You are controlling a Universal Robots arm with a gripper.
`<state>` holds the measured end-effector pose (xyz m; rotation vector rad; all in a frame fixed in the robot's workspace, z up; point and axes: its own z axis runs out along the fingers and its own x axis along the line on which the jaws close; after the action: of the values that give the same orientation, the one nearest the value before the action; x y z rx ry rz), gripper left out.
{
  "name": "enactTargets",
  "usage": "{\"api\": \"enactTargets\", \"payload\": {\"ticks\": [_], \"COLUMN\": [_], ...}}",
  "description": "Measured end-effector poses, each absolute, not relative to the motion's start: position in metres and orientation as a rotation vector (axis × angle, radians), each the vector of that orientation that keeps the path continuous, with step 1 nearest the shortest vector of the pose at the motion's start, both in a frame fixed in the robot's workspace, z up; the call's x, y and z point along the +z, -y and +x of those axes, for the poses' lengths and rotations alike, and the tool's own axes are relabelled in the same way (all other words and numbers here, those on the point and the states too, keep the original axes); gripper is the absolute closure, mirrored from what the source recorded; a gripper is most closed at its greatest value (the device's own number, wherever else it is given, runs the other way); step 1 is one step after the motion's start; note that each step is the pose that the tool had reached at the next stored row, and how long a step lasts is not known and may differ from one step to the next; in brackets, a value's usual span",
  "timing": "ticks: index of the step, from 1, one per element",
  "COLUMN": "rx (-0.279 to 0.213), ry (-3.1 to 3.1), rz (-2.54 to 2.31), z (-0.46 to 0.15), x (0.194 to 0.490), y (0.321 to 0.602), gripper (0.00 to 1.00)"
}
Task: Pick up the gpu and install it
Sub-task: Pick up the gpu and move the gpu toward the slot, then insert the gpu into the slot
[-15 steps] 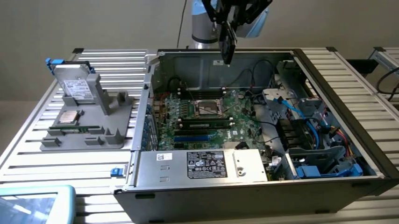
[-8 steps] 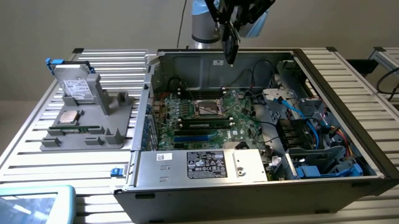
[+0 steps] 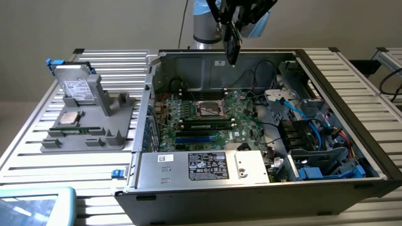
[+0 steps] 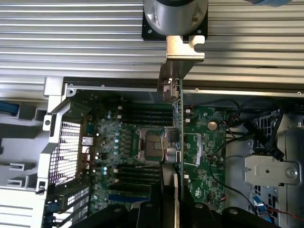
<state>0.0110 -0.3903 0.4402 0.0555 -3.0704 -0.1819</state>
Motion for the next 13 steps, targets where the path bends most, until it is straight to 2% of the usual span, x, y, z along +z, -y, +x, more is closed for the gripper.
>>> {"api": "enactTargets", "payload": {"ticks": [6,13], "rx": [-0.186,-0.216], "ry": [3.066,3.043], "rz": [0.123,0.320], "z": [0.0110,0.0110], "x": [0.4401,0.4394], "y": [0.3902,0.3903], "gripper": [0.73,0.73]}}
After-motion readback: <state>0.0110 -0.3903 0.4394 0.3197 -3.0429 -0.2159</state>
